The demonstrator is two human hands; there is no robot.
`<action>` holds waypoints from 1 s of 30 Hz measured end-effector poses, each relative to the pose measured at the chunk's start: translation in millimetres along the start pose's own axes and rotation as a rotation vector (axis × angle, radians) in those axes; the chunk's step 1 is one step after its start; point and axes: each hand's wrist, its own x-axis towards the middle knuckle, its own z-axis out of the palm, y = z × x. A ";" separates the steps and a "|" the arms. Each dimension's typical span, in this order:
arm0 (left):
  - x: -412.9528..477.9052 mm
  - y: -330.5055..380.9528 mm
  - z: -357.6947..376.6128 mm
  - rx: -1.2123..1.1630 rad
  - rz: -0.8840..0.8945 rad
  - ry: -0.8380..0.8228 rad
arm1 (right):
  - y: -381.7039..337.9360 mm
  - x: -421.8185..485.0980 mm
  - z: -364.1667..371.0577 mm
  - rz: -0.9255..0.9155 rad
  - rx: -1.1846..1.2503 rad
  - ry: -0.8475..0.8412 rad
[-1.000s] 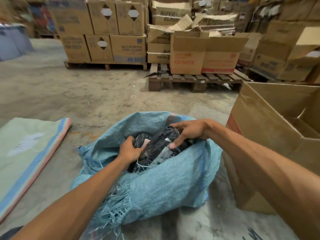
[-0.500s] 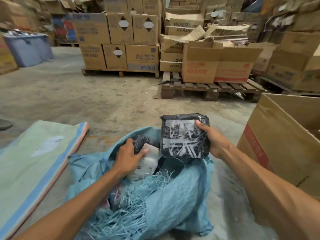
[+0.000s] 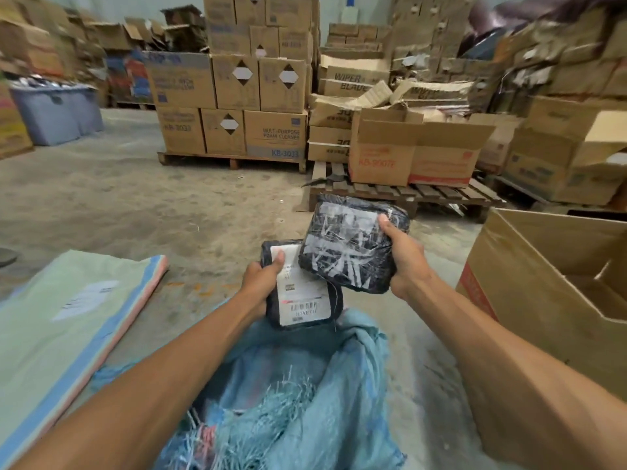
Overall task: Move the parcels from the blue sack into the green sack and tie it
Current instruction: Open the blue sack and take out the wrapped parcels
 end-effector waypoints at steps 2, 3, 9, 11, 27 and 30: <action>4.9 16.8 3.9 0.013 0.046 0.001 | -0.9 -2.5 -0.3 0.028 0.018 -0.020; 5.5 26.4 2.2 0.011 0.061 0.001 | -2.0 -3.5 0.3 0.037 0.019 -0.039; -16.7 88.5 -76.5 -0.010 0.168 0.080 | -1.3 -36.2 46.4 0.099 -0.054 -0.280; -35.8 104.2 -123.6 -0.004 0.185 0.151 | 7.6 -53.3 74.8 0.100 -0.079 -0.351; -297.8 16.1 -476.9 -0.182 -0.078 0.517 | 190.4 -272.0 261.5 0.488 -0.192 -0.787; -304.2 -23.5 -504.0 -0.184 -0.180 0.533 | 229.7 -286.5 255.7 0.543 -0.211 -0.762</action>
